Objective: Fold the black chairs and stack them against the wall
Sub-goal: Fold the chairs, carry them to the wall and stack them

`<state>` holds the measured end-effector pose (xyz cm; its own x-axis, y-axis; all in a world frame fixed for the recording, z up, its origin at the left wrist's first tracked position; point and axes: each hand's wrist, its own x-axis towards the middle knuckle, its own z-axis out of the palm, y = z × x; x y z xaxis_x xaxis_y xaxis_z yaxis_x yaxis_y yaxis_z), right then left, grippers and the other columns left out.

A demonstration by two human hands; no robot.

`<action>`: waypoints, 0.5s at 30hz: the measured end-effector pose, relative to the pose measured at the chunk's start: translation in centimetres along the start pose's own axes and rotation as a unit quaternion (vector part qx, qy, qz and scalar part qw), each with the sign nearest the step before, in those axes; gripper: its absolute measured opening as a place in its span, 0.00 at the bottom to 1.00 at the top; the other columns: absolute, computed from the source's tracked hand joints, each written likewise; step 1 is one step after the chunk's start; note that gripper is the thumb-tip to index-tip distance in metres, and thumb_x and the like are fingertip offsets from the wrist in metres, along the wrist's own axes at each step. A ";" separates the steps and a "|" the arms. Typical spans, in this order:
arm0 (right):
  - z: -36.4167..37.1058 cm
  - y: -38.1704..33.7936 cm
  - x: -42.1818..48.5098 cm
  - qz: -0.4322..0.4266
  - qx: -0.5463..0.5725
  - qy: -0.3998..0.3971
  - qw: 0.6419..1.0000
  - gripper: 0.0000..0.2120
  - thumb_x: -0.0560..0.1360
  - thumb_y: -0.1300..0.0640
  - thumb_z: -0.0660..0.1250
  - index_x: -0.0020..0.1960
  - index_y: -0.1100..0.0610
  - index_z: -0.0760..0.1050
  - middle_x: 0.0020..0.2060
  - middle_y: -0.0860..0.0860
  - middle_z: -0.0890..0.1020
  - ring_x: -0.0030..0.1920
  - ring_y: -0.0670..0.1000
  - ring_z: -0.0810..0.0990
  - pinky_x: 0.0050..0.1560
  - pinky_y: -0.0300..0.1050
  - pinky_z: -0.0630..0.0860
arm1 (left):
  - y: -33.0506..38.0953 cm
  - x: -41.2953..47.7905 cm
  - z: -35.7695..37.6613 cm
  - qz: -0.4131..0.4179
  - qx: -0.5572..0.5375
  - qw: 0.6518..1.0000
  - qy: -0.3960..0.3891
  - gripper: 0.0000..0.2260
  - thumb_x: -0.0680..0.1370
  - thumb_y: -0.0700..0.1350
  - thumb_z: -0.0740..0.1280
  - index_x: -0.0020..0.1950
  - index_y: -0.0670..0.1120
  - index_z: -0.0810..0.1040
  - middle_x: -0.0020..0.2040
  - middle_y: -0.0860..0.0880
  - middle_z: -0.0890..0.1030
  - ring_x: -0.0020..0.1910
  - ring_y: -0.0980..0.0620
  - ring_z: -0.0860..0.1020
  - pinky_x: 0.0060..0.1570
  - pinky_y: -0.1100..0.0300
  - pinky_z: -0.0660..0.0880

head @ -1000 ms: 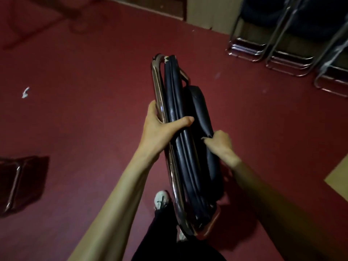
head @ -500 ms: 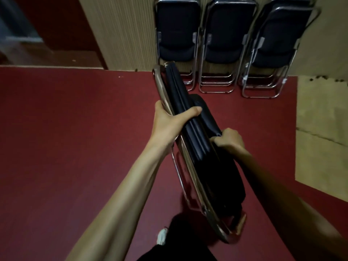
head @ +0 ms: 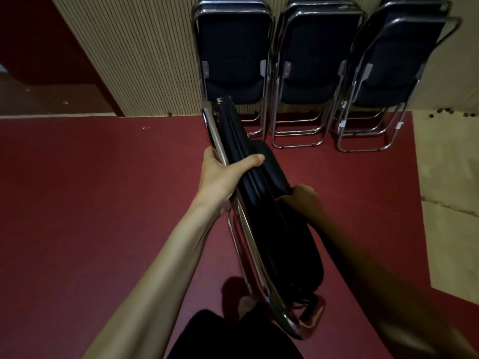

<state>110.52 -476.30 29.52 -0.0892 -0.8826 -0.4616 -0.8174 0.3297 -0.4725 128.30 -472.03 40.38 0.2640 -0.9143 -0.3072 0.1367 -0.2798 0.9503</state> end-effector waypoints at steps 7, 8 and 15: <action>1.7 -14.0 12.2 -0.008 -0.030 -0.004 1.000 0.21 0.71 0.49 0.70 0.55 0.64 0.77 0.48 0.60 0.81 0.48 0.59 0.81 0.41 0.43 0.72 | 4.0 16.2 -7.3 -0.002 -0.012 1.000 0.027 0.29 0.65 0.44 0.80 0.61 0.45 0.70 0.52 0.50 0.81 0.46 0.55 0.83 0.43 0.62 0.80; 2.2 -16.2 14.1 0.000 -0.031 -0.002 1.000 0.21 0.71 0.49 0.70 0.55 0.64 0.77 0.48 0.59 0.81 0.49 0.60 0.81 0.41 0.44 0.72 | 4.6 18.7 -8.5 -0.001 -0.014 1.000 0.025 0.29 0.65 0.45 0.80 0.61 0.45 0.70 0.51 0.50 0.81 0.46 0.55 0.83 0.43 0.62 0.80; 5.9 -32.0 25.8 -0.004 -0.025 -0.010 1.000 0.20 0.74 0.47 0.66 0.58 0.61 0.77 0.54 0.61 0.80 0.54 0.61 0.79 0.47 0.46 0.73 | 10.2 35.7 -18.3 -0.004 -0.013 1.000 0.015 0.29 0.65 0.45 0.80 0.61 0.45 0.70 0.51 0.49 0.81 0.45 0.55 0.83 0.41 0.63 0.80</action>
<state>137.71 -507.66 28.27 -0.0722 -0.8782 -0.4729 -0.8451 0.3057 -0.4387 156.58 -502.16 38.12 0.2915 -0.9028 -0.3160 0.1640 -0.2783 0.9464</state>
